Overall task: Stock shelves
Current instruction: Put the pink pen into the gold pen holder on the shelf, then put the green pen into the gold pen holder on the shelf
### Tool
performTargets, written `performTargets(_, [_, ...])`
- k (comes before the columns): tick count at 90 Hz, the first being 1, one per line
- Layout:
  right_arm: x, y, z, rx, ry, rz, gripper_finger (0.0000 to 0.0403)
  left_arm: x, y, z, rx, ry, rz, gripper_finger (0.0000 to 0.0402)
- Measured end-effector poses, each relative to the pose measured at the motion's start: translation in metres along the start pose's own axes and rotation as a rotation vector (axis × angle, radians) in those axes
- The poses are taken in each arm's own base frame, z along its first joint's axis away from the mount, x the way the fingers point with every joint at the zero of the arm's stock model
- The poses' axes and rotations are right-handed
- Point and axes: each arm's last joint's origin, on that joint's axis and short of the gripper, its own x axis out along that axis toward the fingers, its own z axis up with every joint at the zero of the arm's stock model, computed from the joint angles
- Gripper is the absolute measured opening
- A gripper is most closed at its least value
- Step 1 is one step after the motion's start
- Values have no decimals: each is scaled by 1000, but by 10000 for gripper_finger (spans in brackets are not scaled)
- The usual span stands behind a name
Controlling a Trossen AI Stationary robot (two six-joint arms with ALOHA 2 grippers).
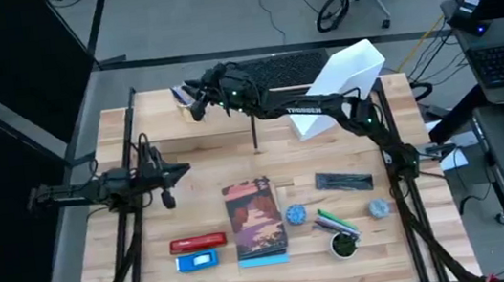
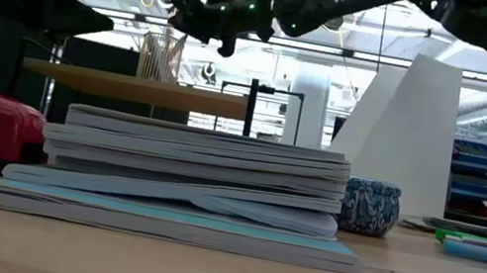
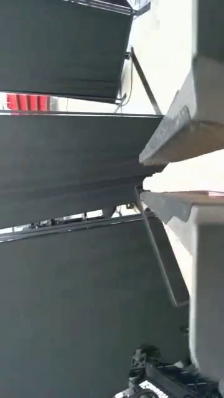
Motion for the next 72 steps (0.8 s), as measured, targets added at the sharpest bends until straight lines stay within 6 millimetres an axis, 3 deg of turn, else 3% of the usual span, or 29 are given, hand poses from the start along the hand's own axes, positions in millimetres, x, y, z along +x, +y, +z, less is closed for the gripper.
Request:
performTargets(11, [-5,1,13,-34,-17,2,142,0,0,0,0,0,0,22])
performTargets(28, [-31,5,64,-46,-6,3,196,0,0,0,0,0,0,22])
performTargets(49, [-79,4,102,-85,253,-20,207,0,0,0,0,-1,0,22])
performTargets(72, [-135,11,111,-110,623,81,208,0,0,0,0,1,0,22])
